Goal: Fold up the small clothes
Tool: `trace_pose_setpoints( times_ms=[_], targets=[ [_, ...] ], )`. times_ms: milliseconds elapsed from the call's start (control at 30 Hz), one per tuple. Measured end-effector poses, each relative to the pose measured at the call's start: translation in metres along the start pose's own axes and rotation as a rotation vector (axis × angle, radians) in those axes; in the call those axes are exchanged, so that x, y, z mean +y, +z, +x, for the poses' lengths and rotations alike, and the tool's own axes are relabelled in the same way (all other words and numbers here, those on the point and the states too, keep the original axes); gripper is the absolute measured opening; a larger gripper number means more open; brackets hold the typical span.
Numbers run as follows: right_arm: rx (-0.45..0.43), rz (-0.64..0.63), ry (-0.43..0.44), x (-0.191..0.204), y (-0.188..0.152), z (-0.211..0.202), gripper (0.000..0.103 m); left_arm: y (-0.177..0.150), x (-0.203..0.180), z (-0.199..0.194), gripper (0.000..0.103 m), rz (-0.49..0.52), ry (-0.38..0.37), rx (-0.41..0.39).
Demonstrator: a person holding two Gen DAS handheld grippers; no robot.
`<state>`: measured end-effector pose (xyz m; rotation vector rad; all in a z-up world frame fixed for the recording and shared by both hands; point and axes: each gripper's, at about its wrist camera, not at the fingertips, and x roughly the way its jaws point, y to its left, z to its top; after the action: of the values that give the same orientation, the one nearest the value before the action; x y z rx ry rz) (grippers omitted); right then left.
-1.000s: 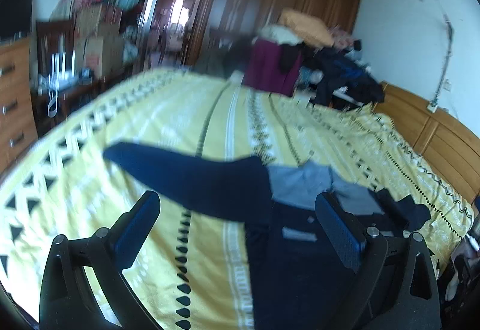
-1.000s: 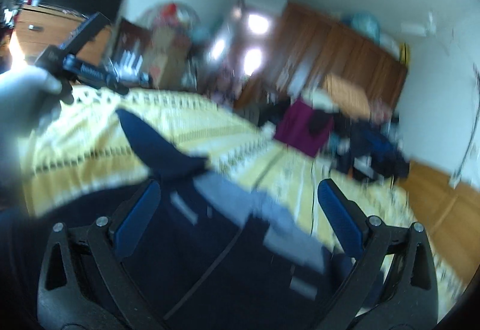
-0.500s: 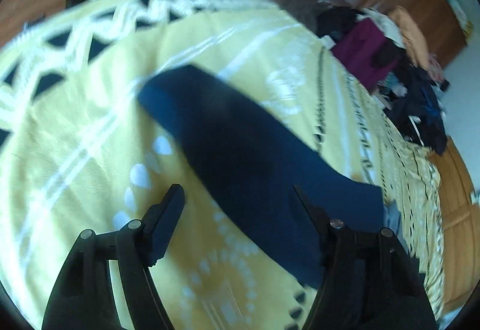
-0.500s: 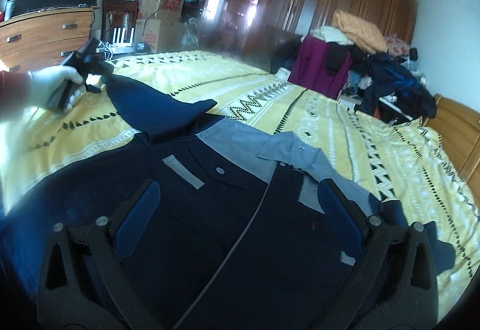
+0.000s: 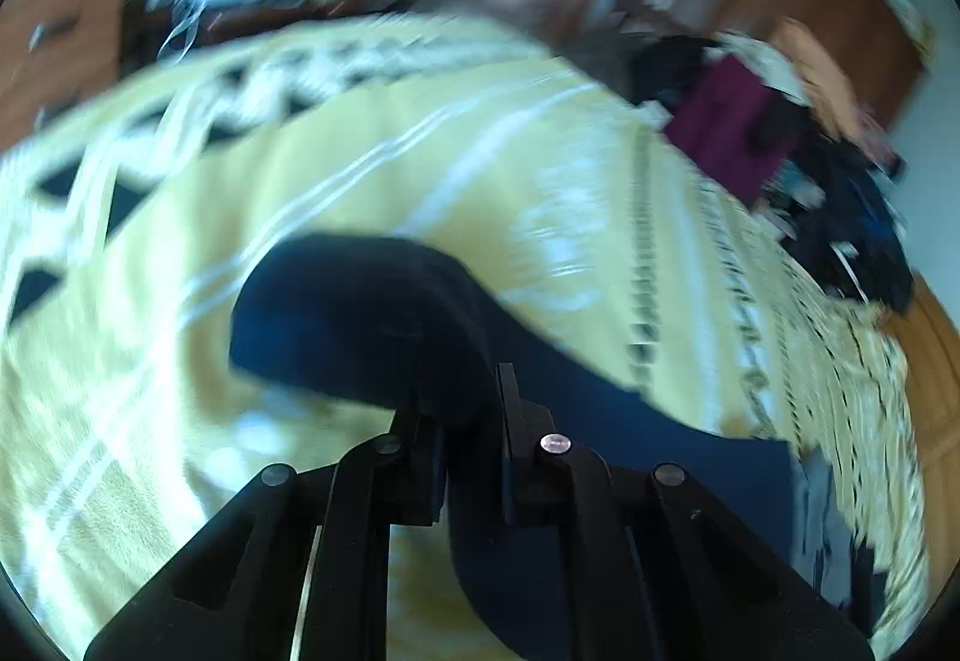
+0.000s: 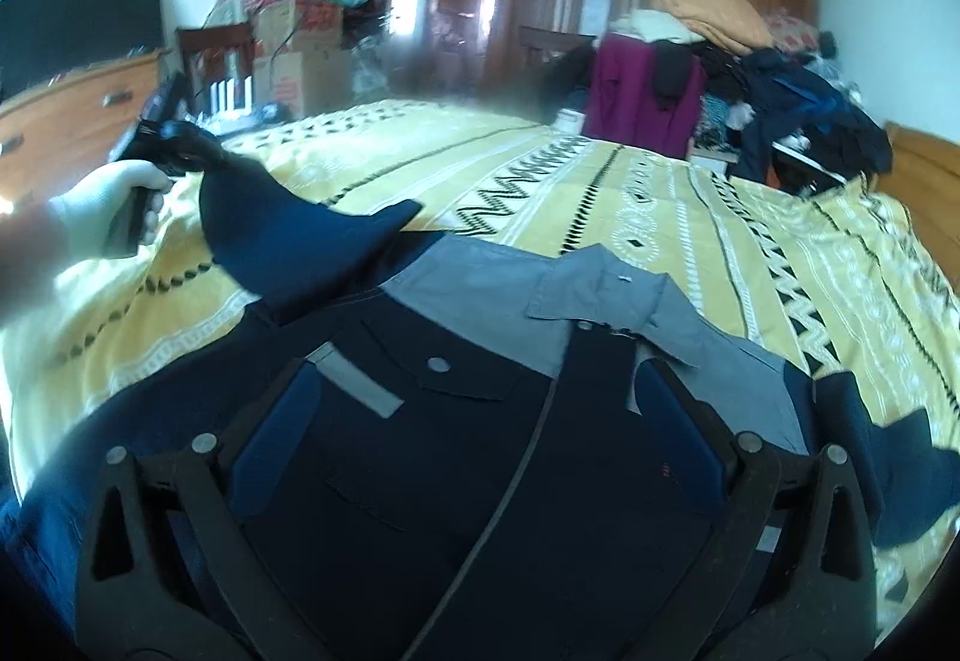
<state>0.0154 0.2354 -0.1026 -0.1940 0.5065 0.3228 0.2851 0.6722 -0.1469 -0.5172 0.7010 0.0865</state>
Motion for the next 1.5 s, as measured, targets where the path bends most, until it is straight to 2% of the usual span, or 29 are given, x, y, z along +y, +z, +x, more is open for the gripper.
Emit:
trace_pose_setpoints(
  times_ms=[67, 200, 233, 267, 300, 333, 400, 433, 500, 600, 767, 867, 900, 933, 1000, 1067, 1200, 1233, 1267, 1300, 1333, 1400, 1500],
  targets=[
    [0.003, 0.025, -0.011, -0.011, -0.002, -0.005, 0.103, -0.002, -0.048, -0.028, 0.01, 0.11, -0.072, -0.053],
    [0.004, 0.119, -0.058, -0.05, -0.007, -0.018, 0.103, -0.024, -0.17, -0.081, 0.01, 0.287, -0.316, -0.105],
    [0.004, 0.147, -0.072, -0.061, -0.009, -0.021, 0.103, -0.035, -0.205, -0.088, 0.014, 0.318, -0.418, -0.084],
    [0.01, 0.186, -0.09, -0.075, -0.013, -0.025, 0.103, -0.047, -0.235, -0.091, 0.029, 0.357, -0.501, -0.045],
    [0.015, 0.218, -0.105, -0.087, -0.016, -0.028, 0.103, -0.063, -0.266, -0.09, 0.038, 0.4, -0.564, -0.001],
    [0.022, 0.257, -0.121, -0.101, -0.022, -0.034, 0.103, -0.081, -0.291, -0.087, 0.055, 0.413, -0.622, 0.039],
    [0.038, 0.31, -0.136, -0.122, -0.029, -0.041, 0.103, -0.112, -0.319, -0.079, 0.056, 0.393, -0.721, 0.139],
    [0.045, 0.324, -0.134, -0.131, -0.031, -0.042, 0.103, -0.125, -0.326, -0.078, 0.056, 0.394, -0.746, 0.168],
    [0.078, 0.33, -0.105, -0.146, -0.034, -0.035, 0.103, -0.142, -0.326, -0.08, 0.056, 0.433, -0.691, 0.157],
    [0.156, 0.371, 0.007, -0.164, -0.037, -0.001, 0.103, -0.145, -0.298, -0.079, 0.057, 0.407, -0.58, 0.142],
    [0.277, 0.519, 0.202, -0.179, -0.034, 0.081, 0.103, -0.143, -0.233, -0.085, 0.058, 0.36, -0.365, 0.096],
    [0.343, 0.654, 0.322, -0.188, -0.041, 0.122, 0.1, -0.141, -0.202, -0.089, 0.059, 0.352, -0.295, 0.065],
    [0.365, 0.687, 0.345, -0.189, -0.044, 0.134, 0.093, -0.138, -0.193, -0.09, 0.059, 0.345, -0.271, 0.054],
    [0.391, 0.721, 0.372, -0.19, -0.046, 0.145, 0.08, -0.134, -0.189, -0.087, 0.059, 0.338, -0.256, 0.05],
    [0.435, 0.757, 0.416, -0.188, -0.05, 0.157, 0.065, -0.13, -0.176, -0.087, 0.059, 0.326, -0.228, 0.044],
    [0.459, 0.732, 0.401, -0.184, -0.05, 0.162, 0.063, -0.126, -0.168, -0.086, 0.059, 0.327, -0.216, 0.036],
    [0.453, 0.664, 0.356, -0.175, -0.043, 0.164, 0.062, -0.124, -0.17, -0.083, 0.06, 0.337, -0.213, 0.04],
    [0.445, 0.657, 0.363, -0.172, -0.042, 0.163, 0.045, -0.122, -0.172, -0.081, 0.06, 0.338, -0.216, 0.044],
    [0.439, 0.677, 0.406, -0.173, -0.045, 0.165, 0.028, -0.123, -0.175, -0.08, 0.06, 0.339, -0.223, 0.048],
    [0.433, 0.71, 0.452, -0.176, -0.047, 0.167, 0.003, -0.124, -0.179, -0.079, 0.06, 0.343, -0.229, 0.053],
    [0.412, 0.732, 0.476, -0.18, -0.047, 0.162, 0.002, -0.125, -0.183, -0.077, 0.06, 0.347, -0.235, 0.056],
    [0.347, 0.708, 0.471, -0.193, -0.037, 0.141, 0.001, -0.123, -0.187, -0.078, 0.06, 0.348, -0.241, 0.056],
    [0.267, 0.666, 0.378, -0.232, -0.025, 0.104, 0.001, -0.117, -0.192, -0.086, 0.065, 0.376, -0.226, 0.038]
  ],
)
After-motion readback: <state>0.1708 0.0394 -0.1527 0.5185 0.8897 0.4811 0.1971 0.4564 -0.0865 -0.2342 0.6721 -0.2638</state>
